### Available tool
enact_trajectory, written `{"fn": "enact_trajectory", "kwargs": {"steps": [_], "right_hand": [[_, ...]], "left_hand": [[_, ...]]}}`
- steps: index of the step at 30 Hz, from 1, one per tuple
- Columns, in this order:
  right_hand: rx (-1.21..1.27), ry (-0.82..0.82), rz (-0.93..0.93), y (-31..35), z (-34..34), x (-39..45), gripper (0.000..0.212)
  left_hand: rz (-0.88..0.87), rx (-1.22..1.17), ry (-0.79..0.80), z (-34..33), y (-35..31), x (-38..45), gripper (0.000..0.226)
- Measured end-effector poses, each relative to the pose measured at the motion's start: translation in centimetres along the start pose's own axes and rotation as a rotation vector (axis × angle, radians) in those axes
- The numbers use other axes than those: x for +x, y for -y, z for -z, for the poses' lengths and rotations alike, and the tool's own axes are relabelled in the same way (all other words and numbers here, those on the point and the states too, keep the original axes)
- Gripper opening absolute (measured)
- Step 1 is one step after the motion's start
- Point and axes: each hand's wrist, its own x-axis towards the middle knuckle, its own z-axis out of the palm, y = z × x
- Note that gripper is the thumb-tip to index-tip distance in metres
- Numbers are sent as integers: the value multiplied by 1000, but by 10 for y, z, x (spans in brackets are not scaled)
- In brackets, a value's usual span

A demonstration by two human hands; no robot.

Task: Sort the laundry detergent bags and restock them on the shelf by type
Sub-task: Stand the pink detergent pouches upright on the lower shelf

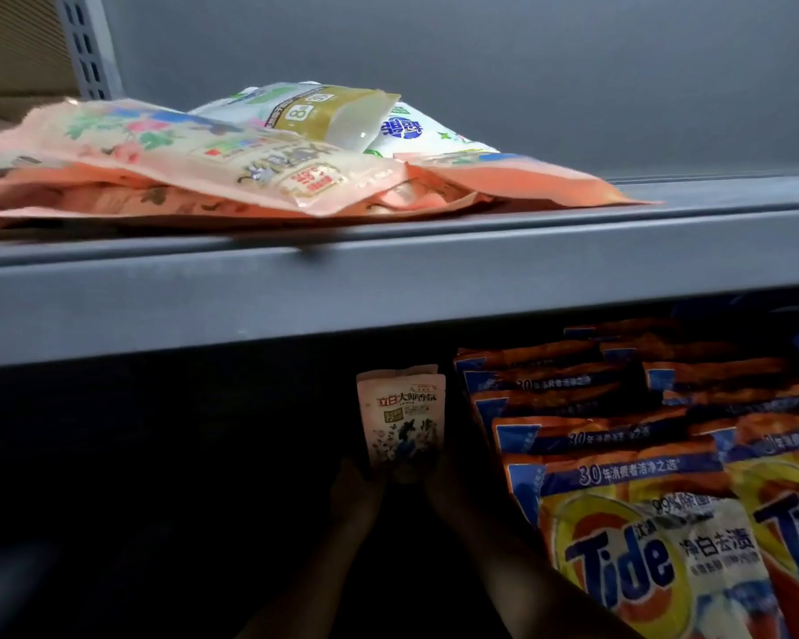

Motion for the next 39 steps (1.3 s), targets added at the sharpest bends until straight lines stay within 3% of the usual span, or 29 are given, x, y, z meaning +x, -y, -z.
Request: {"fn": "enact_trajectory", "kwargs": {"steps": [3,6,9,19,25,27,34,36,39], "right_hand": [[25,-82,74,13,14,-26,61],[-171,5,-16,23,14,-42,50],[-211,7,-71,39,18,-66,40],[-766,223,95,93,58,-129,57],[-977,288,304,158,107,-181,38],[-1005,218,423,187,120,-201,26],[-745,52,702,259,140,-241,37],[-674,-86,708,276,146,-231,37],[-742,-304,599,298,150,-204,31]], "left_hand": [[-14,72,14,11,-4,-15,71],[-25,162,19,23,-12,-33,72],[7,254,4,36,-23,-57,53],[-44,724,-89,80,-100,-184,48],[-69,831,-167,102,-170,-269,34],[-199,869,-256,110,-194,-293,24],[-627,617,-694,145,-255,-334,30],[-684,559,-764,161,-270,-318,24],[-680,746,-736,180,-284,-278,23]]}}
